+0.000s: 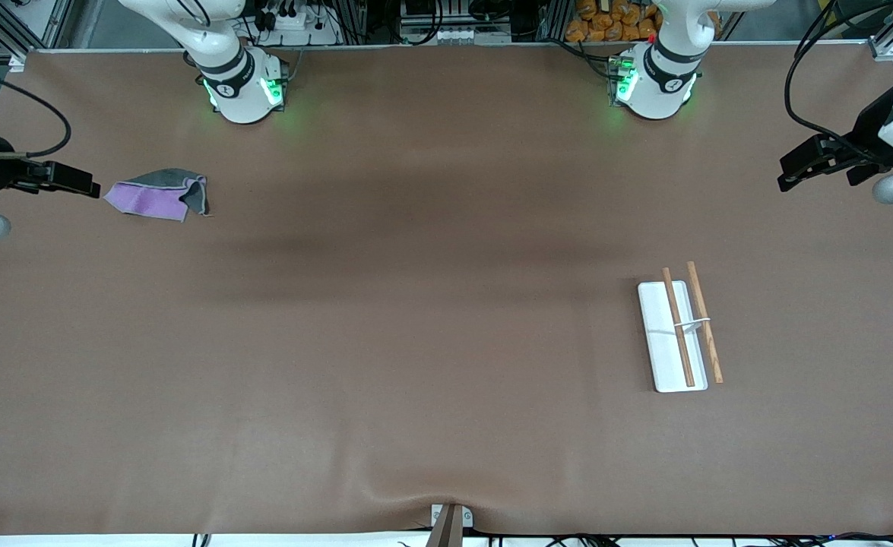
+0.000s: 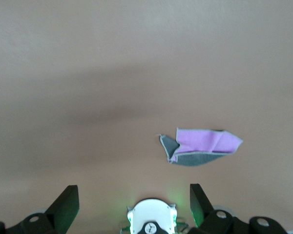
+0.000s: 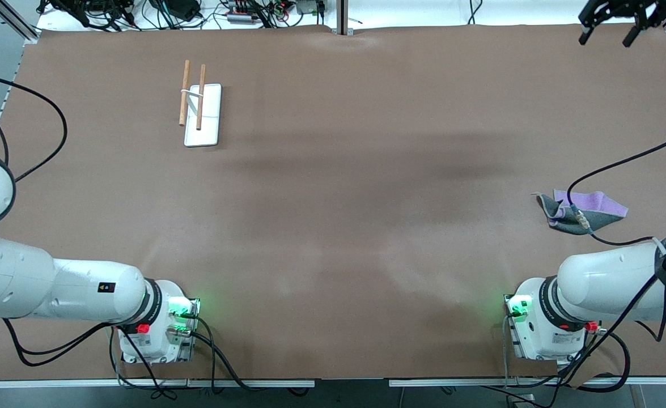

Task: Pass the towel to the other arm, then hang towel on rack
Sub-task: 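Move the right gripper down toward the purple-grey towel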

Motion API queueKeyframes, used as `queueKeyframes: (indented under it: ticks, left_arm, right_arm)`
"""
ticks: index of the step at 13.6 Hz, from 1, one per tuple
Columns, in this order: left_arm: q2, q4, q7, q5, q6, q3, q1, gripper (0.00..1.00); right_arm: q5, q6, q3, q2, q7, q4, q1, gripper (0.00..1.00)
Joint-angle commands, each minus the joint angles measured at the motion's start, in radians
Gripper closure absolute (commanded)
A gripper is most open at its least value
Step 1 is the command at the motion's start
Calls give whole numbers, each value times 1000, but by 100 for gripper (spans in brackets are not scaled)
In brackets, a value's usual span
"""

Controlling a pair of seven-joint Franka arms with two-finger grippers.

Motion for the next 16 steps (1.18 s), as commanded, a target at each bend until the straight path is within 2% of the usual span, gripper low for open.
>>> queueKeyframes:
  ticks: [1, 3, 4, 8, 10, 12, 16]
  left_arm:
    - [12, 7, 14, 5, 18, 2, -6, 0]
    - [10, 2, 12, 4, 20, 2, -3, 0]
    - [9, -4, 6, 4, 20, 2, -3, 0]
    - [9, -25, 6, 2, 37, 2, 6, 0]
    - [9, -34, 4, 2, 52, 2, 2, 0]
    - [10, -38, 6, 2, 60, 2, 0, 0]
    - [9, -61, 6, 4, 78, 2, 0, 0]
  right_arm:
    - [-16, 2, 13, -25, -15, -75, -42, 0]
    - [-14, 23, 13, -31, -17, -134, -80, 0]
    - [-14, 56, 13, -57, -17, -197, -89, 0]
    - [-14, 283, 13, -241, -28, -547, -112, 0]
    - [-14, 345, 12, -244, -54, -625, -150, 0]
    - [-14, 460, 12, -235, -164, -707, -241, 0]
    - [-14, 639, 12, -220, -170, -874, -257, 0]
